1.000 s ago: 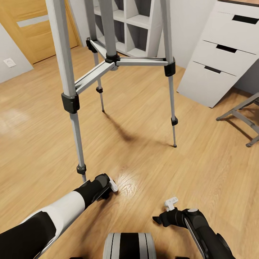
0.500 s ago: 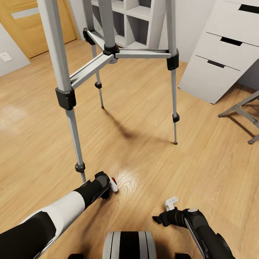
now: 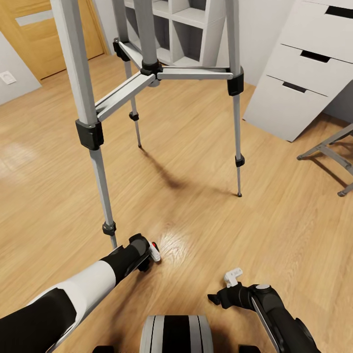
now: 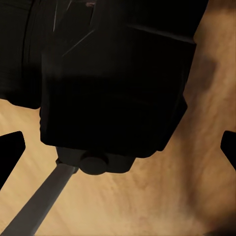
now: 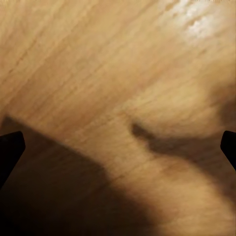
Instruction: Attach the digital camera to the camera tripod in the bedroom.
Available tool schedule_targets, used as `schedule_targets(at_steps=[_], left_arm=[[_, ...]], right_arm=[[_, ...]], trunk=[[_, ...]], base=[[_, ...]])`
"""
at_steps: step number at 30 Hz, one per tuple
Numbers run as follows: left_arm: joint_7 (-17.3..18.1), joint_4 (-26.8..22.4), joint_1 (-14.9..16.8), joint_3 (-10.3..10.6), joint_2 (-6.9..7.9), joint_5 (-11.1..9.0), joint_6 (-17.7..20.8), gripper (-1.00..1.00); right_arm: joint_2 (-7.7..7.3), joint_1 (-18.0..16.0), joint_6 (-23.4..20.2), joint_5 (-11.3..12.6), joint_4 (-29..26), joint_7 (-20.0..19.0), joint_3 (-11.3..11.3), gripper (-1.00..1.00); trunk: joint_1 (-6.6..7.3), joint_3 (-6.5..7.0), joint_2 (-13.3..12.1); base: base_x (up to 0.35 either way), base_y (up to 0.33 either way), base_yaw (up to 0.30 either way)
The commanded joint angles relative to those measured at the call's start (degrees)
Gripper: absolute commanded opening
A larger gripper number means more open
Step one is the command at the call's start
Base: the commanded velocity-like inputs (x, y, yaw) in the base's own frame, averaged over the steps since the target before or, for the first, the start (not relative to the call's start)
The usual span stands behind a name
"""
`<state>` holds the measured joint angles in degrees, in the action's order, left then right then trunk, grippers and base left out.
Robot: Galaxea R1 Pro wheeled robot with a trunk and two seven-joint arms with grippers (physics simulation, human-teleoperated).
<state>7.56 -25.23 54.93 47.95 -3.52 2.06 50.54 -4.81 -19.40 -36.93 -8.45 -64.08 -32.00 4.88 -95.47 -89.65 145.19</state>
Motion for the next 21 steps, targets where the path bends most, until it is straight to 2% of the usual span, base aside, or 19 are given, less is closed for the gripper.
schedule_targets(at_steps=[1, 21], left_arm=[[0.35, -0.06, 0.04, 0.31, 0.04, 0.26, 0.19, 1.0], [0.35, -0.01, 0.03, 0.23, 0.17, 0.31, 0.17, 1.0]], right_arm=[[-0.03, -0.02, -0.11, -0.61, -0.08, -0.43, 0.04, 1.0], [-0.03, -0.02, -0.07, -0.61, -0.08, -0.43, 0.03, 1.0]], trunk=[[0.01, -0.03, 0.02], [0.01, -0.03, 0.02]], base=[[0.0, 0.0, 0.0], [0.0, 0.0, 0.0]])
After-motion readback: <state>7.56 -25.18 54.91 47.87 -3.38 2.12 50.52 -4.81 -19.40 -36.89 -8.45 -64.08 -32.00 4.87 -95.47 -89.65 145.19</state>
